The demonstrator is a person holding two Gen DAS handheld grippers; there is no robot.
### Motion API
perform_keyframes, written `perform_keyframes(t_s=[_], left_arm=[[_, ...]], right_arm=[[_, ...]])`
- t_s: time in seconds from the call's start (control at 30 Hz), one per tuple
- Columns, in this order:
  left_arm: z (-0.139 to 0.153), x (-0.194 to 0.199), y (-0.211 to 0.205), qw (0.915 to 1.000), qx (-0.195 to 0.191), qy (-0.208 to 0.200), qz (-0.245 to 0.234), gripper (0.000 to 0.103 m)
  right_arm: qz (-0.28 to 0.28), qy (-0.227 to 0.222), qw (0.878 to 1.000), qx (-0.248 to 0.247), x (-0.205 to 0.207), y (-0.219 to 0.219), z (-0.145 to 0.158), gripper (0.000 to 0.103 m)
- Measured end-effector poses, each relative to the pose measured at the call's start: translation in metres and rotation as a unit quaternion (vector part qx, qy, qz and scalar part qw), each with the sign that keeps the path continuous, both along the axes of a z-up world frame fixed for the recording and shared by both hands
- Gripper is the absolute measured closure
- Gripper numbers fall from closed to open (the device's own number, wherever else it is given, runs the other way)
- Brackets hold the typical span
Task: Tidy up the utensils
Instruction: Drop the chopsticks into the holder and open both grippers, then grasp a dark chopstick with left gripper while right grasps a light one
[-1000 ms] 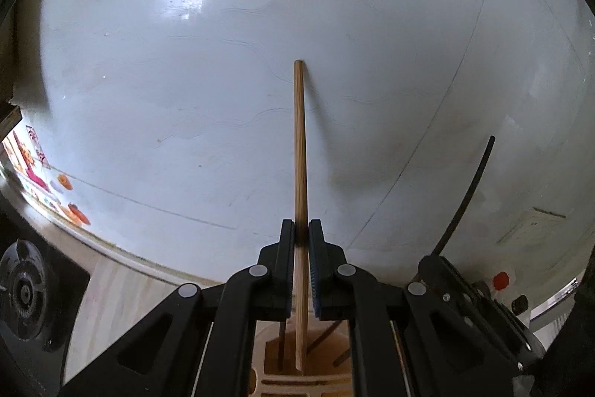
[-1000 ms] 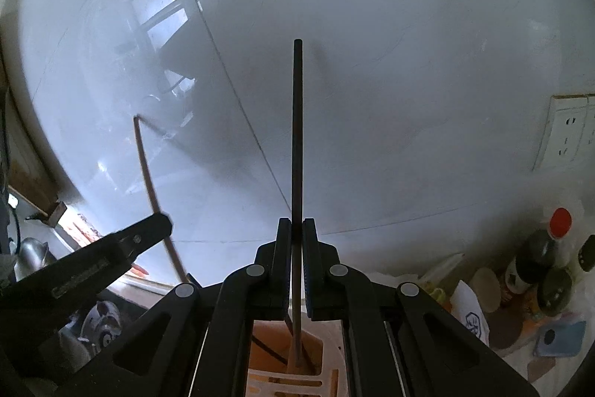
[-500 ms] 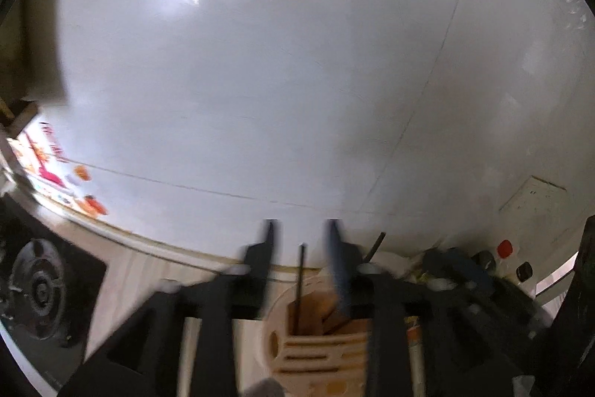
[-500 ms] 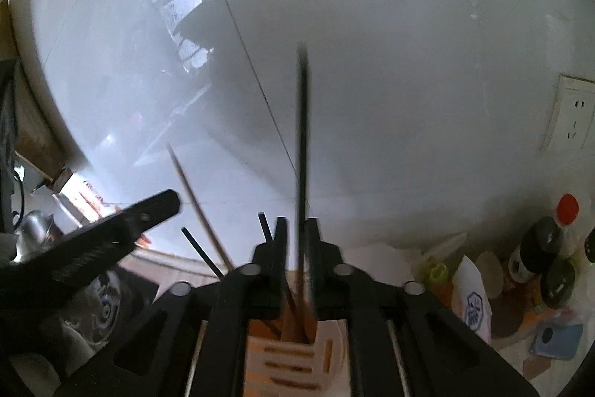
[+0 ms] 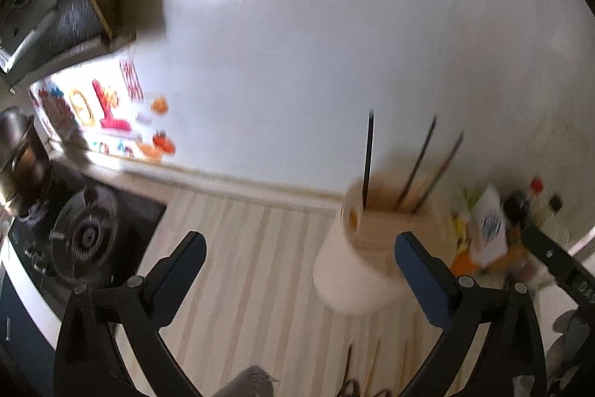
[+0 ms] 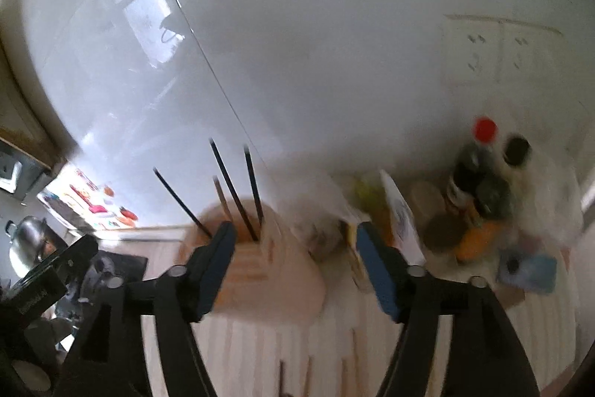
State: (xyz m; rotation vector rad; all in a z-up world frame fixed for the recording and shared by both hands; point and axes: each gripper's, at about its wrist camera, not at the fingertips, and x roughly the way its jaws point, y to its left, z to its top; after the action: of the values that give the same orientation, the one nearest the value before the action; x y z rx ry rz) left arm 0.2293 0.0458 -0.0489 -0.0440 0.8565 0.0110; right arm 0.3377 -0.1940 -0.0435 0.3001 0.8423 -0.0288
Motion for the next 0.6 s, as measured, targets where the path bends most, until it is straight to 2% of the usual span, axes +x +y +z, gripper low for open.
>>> perform_keyframes(t_s=[0.07,0.2,0.37,0.53,0.6], left_arm=[[-0.021,-0.008,-0.004,0.9996,0.018,0.022,0.000,0.000],[-0.058,-0.022,-0.014,0.9969,0.038,0.069,-0.005,0.000],[-0.110,-0.035,-0.022,0.9897,0.042,0.134,-0.025,0.000],[-0.165,-0.047,-0.035,0.9777,0.053,0.198,-0.046,0.002],[-0.183,-0.049,-0.038,0.9723,0.045,0.222,-0.056,0.006]], right_arm=[[-0.001,0.003,1.000,0.003,-0.017,0.000,-0.010,0.019],[0.000,0.034,0.999,-0.009,-0.040,0.002,-0.038,0.019],[0.007,0.109,0.994,-0.010,-0.054,0.001,-0.088,0.021],[0.022,0.198,0.980,0.003,-0.069,-0.002,-0.147,0.056],[0.019,0.229,0.973,0.002,-0.076,-0.004,-0.172,0.066]])
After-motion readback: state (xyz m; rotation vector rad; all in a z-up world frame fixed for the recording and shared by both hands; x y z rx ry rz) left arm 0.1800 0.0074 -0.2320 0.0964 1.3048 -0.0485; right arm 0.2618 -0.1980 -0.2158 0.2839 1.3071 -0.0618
